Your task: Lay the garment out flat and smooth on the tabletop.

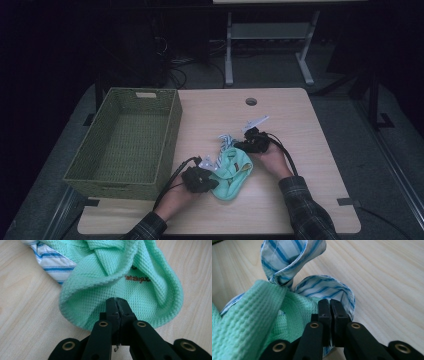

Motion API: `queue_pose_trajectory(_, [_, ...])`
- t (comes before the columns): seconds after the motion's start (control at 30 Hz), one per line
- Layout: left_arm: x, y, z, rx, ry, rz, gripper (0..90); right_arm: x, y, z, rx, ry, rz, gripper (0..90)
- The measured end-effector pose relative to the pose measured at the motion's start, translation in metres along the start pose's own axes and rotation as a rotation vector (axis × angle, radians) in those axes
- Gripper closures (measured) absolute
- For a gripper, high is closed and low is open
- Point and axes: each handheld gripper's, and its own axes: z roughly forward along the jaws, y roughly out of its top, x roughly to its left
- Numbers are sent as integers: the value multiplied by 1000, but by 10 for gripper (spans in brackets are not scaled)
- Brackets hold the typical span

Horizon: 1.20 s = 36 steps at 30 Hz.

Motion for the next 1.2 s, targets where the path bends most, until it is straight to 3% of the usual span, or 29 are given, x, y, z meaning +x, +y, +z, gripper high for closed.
queue_pose_trajectory(0.2, [0,0,0,4,6,3,887,-1,0,-12,-36,-36,-2,883])
queue_pose_trajectory(0.43, [0,0,0,4,6,2,888,-11,-6,-43,-93,-104,45,884])
queue_pose_trajectory(0.53, [0,0,0,4,7,2,888,-16,-11,-52,-92,-130,47,885])
queue_pose_trajectory(0.73, [0,0,0,-2,5,-4,890,-27,-27,-68,-86,-172,107,891])
queue_pose_trajectory(0.9, [-1,-1,0,-10,2,-17,892,-35,-47,-72,-56,-184,142,891])
queue_pose_trajectory(1.0, [1,-1,0,2,2,-3,892,-39,-61,-72,-45,-190,164,892])
queue_pose_trajectory(1.2, [1,0,-1,3,1,-4,892,-38,-69,-77,-62,-170,185,870])
